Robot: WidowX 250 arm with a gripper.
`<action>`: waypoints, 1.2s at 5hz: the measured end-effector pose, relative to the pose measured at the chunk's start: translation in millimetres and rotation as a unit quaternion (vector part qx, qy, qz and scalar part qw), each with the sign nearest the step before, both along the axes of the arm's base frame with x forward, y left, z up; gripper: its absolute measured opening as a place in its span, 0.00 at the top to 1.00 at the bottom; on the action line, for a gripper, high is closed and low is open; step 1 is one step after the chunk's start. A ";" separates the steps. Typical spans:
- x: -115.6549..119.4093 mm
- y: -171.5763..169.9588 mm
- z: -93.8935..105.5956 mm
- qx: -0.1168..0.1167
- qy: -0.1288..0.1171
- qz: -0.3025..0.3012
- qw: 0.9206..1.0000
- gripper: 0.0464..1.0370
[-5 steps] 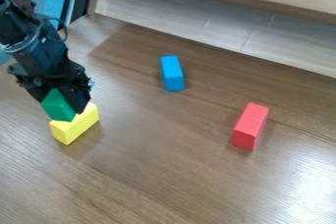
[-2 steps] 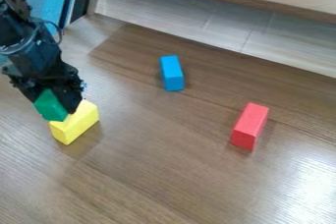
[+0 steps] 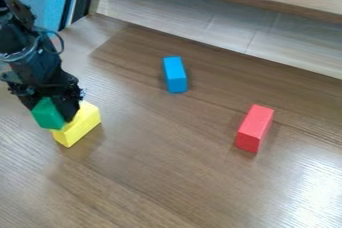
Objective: Put the green block on top of yellow block
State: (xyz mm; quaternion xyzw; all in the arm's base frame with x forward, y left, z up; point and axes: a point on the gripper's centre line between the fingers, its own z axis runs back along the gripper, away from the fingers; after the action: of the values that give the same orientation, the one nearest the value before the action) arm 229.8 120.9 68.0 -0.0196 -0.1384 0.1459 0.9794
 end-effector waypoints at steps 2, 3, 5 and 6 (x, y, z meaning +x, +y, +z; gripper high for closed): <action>6.2 -0.4 -10.4 0.004 0.013 -0.003 1.000 0.44; 9.4 -4.0 -11.5 0.004 0.013 -0.008 1.000 0.44; 14.7 -5.1 -10.8 0.006 0.019 -0.016 1.000 0.10; 13.4 -6.7 -10.8 0.004 0.026 -0.013 1.000 0.03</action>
State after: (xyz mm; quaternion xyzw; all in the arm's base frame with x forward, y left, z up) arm 243.2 114.1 57.2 -0.0141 -0.1126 0.1327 0.9846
